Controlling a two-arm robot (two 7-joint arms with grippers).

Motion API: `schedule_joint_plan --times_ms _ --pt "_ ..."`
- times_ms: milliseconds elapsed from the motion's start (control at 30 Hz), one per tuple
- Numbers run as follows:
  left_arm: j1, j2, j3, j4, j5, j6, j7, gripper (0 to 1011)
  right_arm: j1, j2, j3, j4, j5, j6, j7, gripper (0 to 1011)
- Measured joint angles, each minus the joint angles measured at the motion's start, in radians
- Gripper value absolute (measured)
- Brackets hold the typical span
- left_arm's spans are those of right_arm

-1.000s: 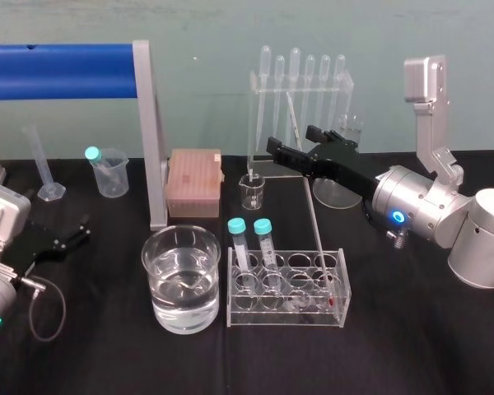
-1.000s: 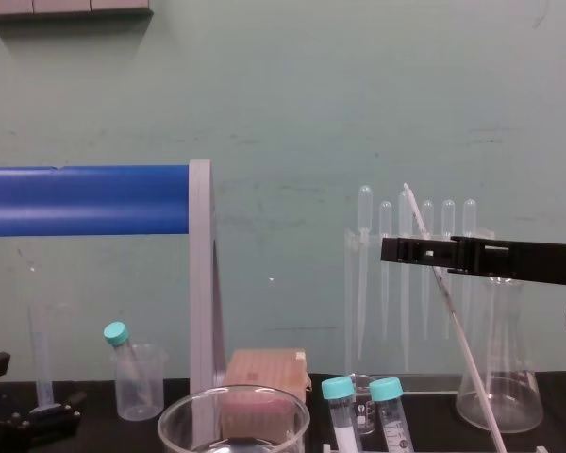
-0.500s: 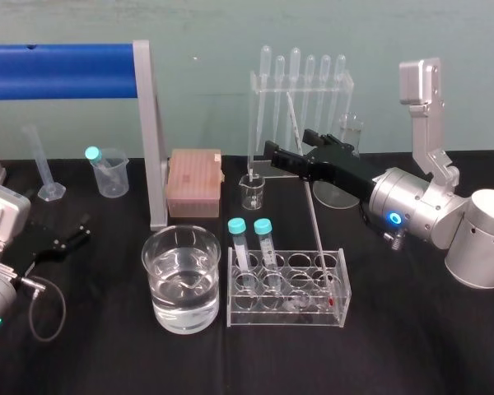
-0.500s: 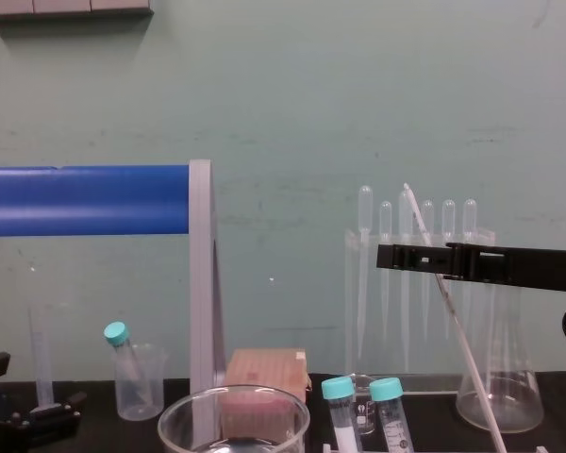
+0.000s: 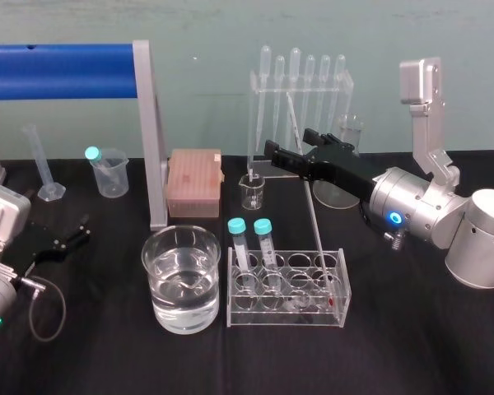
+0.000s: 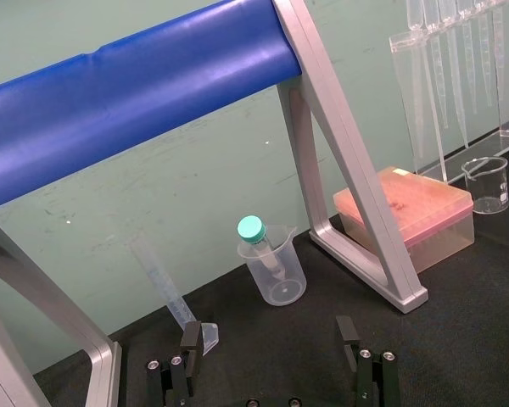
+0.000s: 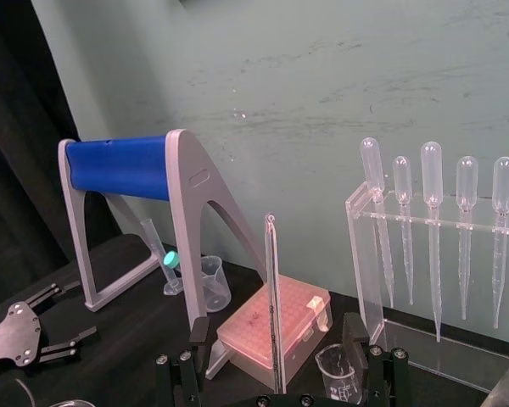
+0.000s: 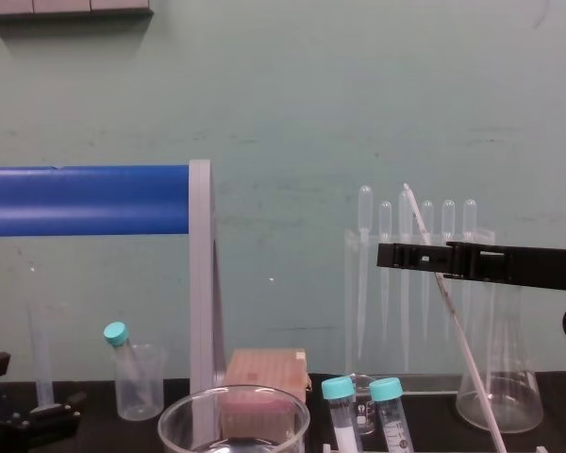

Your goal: Hold the thermometer with one hand and immerse one end into the beaker, then reinsert it into the test tube rack.

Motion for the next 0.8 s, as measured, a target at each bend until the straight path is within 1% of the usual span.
schedule_joint_plan --times_ms 233,267,300,367,433,500,667,733,800 --pt "0.0 0.0 0.0 0.0 0.0 0.0 0.0 1008 -0.001 0.0 0.001 -0.001 0.0 0.0 0.0 994" --pt "0.0 0.0 0.0 0.0 0.0 0.0 0.0 1008 -0.001 0.0 0.001 -0.001 0.0 0.0 0.0 983" --pt "0.0 0.0 0.0 0.0 0.0 0.0 0.0 1008 -0.001 0.0 0.001 -0.001 0.0 -0.001 0.0 947" --pt "0.0 0.0 0.0 0.0 0.0 0.0 0.0 1008 -0.001 0.0 0.001 -0.001 0.0 -0.001 0.0 927" --pt "0.0 0.0 0.0 0.0 0.0 0.0 0.0 1008 -0.001 0.0 0.001 -0.001 0.0 -0.001 0.0 862" --pt "0.0 0.0 0.0 0.0 0.0 0.0 0.0 1008 -0.001 0.0 0.001 -0.001 0.0 -0.001 0.0 824" --pt "0.0 0.0 0.0 0.0 0.0 0.0 0.0 1008 -0.001 0.0 0.001 -0.001 0.0 -0.001 0.0 658" --pt "0.0 0.0 0.0 0.0 0.0 0.0 0.0 1008 -0.001 0.0 0.001 -0.001 0.0 -0.002 0.0 622" --pt "0.0 0.0 0.0 0.0 0.0 0.0 0.0 1008 -0.001 0.0 0.001 -0.001 0.0 -0.002 0.0 514"
